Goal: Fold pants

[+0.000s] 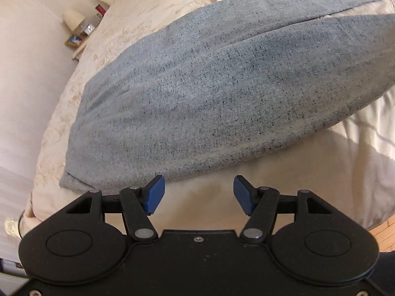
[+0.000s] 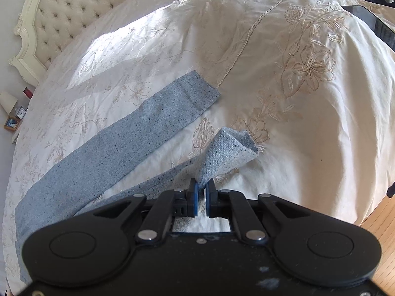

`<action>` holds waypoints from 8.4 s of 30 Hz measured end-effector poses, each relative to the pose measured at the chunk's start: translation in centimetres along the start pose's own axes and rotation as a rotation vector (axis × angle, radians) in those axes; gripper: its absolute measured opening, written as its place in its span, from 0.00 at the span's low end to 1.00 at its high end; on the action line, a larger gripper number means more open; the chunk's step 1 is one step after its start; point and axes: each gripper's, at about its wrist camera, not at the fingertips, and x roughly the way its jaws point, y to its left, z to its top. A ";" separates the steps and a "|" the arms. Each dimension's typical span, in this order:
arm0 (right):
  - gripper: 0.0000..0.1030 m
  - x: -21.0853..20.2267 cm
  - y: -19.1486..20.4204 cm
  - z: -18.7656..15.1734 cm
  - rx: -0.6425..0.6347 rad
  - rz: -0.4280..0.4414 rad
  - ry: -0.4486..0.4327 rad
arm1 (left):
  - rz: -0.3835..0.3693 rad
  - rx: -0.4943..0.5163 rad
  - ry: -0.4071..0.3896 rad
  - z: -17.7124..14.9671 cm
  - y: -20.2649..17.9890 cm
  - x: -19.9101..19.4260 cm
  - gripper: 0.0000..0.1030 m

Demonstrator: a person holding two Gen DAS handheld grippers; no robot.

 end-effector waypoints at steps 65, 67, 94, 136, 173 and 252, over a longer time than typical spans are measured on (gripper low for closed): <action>0.06 1.2 10.8 8.1 0.296 -0.245 -0.285 | -0.666 0.169 -0.086 22.9 17.0 9.5 0.08; 0.06 4.6 10.8 9.8 0.312 -0.231 -0.260 | -0.655 0.116 -0.044 24.8 16.2 12.2 0.08; 0.06 23.5 11.5 16.5 0.248 -0.317 -0.048 | -0.492 0.129 0.141 32.0 9.5 23.3 0.09; 0.28 18.5 4.7 12.4 -0.002 -0.165 0.026 | -0.394 -0.079 0.055 33.5 0.2 8.3 0.19; 0.12 13.1 -2.1 14.3 0.103 -0.067 -0.016 | -0.413 0.013 0.252 35.5 -10.2 14.1 0.15; 0.39 19.9 3.0 18.6 -0.261 0.023 0.036 | -0.423 -0.052 0.140 31.9 -2.2 7.5 0.17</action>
